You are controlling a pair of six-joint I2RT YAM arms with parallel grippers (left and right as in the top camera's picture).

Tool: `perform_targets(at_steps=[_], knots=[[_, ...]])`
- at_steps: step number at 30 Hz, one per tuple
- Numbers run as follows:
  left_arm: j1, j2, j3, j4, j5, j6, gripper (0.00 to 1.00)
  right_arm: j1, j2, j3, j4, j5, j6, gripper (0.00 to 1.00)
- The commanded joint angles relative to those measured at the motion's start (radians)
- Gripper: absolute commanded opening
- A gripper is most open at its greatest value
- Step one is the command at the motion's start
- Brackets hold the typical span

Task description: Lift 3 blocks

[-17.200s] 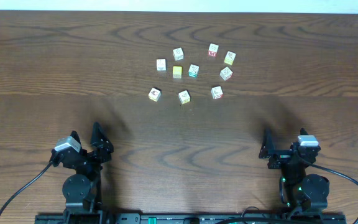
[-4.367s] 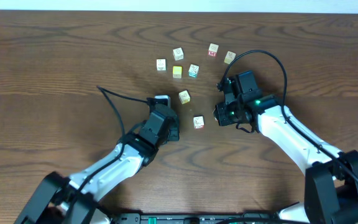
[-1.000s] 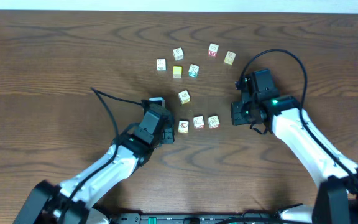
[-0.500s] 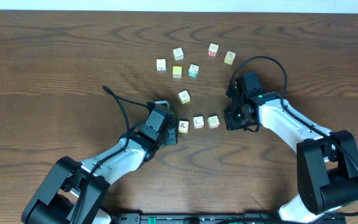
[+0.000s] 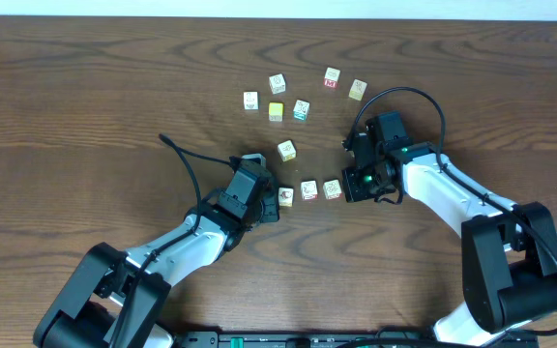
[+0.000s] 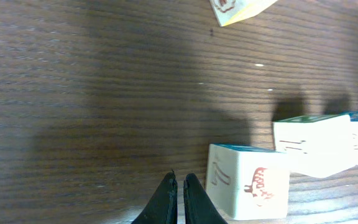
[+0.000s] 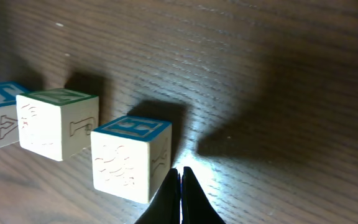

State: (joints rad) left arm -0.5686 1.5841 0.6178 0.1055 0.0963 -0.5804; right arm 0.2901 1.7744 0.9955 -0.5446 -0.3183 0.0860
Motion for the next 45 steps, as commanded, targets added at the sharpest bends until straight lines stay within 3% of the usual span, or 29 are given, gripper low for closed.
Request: perform_targets(at_steps=[1, 29, 37, 45], knots=[[0.000, 0.010, 0.006, 0.013, 0.024, -0.025, 0.07, 0.000, 0.012, 0.010, -0.006, -0.043, -0.013, 0.01], [-0.050, 0.010, 0.006, 0.057, 0.000, -0.050, 0.08, 0.061, 0.012, 0.010, -0.015, -0.016, -0.012, 0.01], [-0.050, 0.010, 0.006, -0.045, 0.000, -0.041, 0.07, 0.061, 0.012, 0.010, -0.045, 0.041, 0.014, 0.01], [-0.050, 0.029, 0.006, 0.008, -0.003, -0.046, 0.07, 0.061, 0.012, 0.010, -0.020, 0.104, 0.103, 0.01]])
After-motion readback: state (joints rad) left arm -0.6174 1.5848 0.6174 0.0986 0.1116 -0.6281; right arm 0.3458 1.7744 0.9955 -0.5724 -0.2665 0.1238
